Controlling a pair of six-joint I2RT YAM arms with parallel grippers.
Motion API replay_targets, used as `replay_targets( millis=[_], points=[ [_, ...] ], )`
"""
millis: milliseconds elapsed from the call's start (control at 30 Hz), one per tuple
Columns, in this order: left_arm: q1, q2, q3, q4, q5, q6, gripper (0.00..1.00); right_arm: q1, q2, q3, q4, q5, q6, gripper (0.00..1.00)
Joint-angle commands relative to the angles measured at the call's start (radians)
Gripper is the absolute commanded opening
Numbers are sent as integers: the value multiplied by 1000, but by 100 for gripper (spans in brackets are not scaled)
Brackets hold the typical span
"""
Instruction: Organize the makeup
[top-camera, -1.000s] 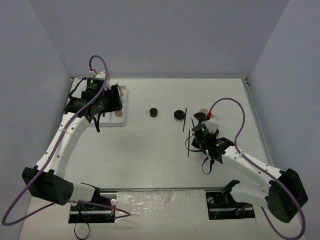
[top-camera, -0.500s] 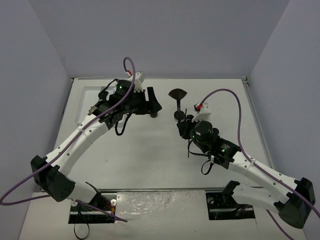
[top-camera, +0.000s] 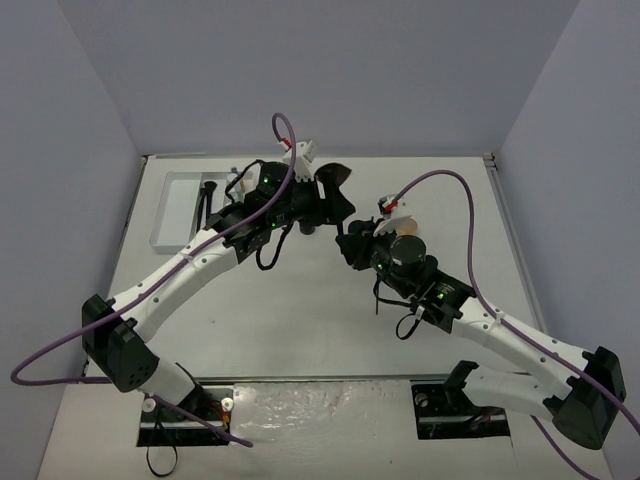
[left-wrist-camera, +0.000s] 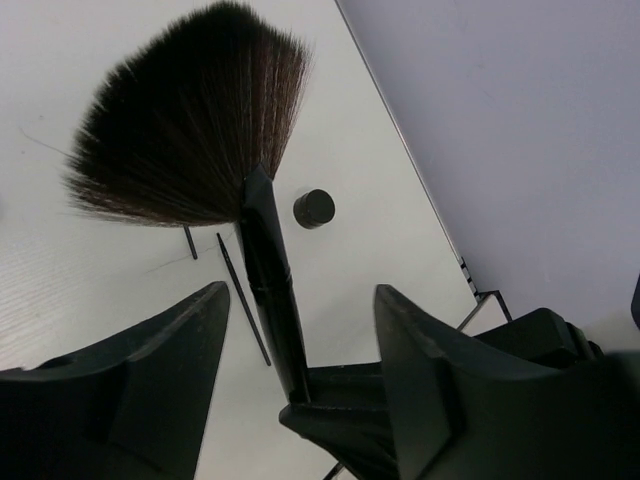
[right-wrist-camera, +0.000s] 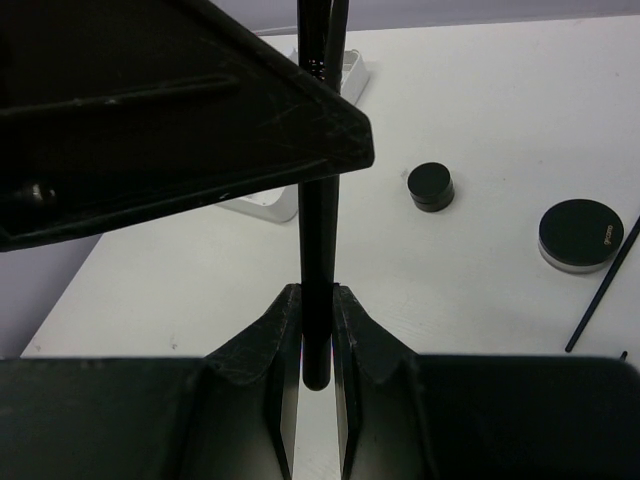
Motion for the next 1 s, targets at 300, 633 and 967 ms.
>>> replay_targets(
  millis=[300,633,967],
  points=[
    [-16,-4,10,111,-20,-13,1,4,16,55,110,-10,-10,8],
    [103,-50,50,-103,-105,93,0,-6,-10,80,-34,84,-64,80],
    [544,6,184,-346,-122,360,0,-112,-99,87,-222,166,-122,100]
  ],
)
